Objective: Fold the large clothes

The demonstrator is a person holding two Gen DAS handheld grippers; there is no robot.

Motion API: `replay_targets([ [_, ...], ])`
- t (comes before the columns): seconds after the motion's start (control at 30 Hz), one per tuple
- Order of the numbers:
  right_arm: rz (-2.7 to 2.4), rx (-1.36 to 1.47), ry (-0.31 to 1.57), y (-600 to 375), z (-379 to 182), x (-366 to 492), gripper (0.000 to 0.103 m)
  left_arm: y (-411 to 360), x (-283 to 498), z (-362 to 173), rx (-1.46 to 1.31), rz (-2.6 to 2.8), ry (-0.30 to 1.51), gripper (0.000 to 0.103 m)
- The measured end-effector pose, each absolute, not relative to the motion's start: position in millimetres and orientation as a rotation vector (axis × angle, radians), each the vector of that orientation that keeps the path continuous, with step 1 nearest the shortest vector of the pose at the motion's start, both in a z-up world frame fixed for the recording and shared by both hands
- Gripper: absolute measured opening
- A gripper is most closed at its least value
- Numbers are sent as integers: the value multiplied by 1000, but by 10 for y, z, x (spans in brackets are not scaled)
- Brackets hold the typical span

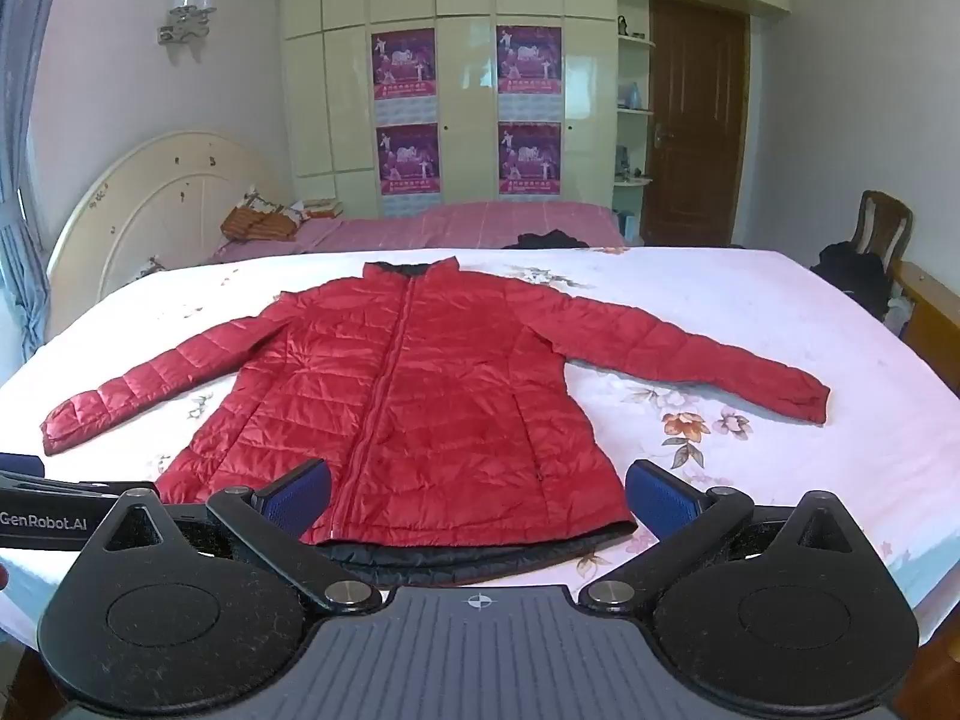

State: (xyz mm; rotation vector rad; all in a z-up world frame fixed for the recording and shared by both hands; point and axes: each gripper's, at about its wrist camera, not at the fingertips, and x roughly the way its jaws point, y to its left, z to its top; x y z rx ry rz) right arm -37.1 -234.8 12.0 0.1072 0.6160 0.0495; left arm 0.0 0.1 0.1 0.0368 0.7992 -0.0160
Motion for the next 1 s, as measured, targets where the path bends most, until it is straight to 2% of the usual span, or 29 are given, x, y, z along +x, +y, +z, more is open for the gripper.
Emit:
replay_targets([
  [1.0, 35, 112, 606, -2318, 125, -361, 103, 72, 5, 2, 48, 6, 773, 103],
])
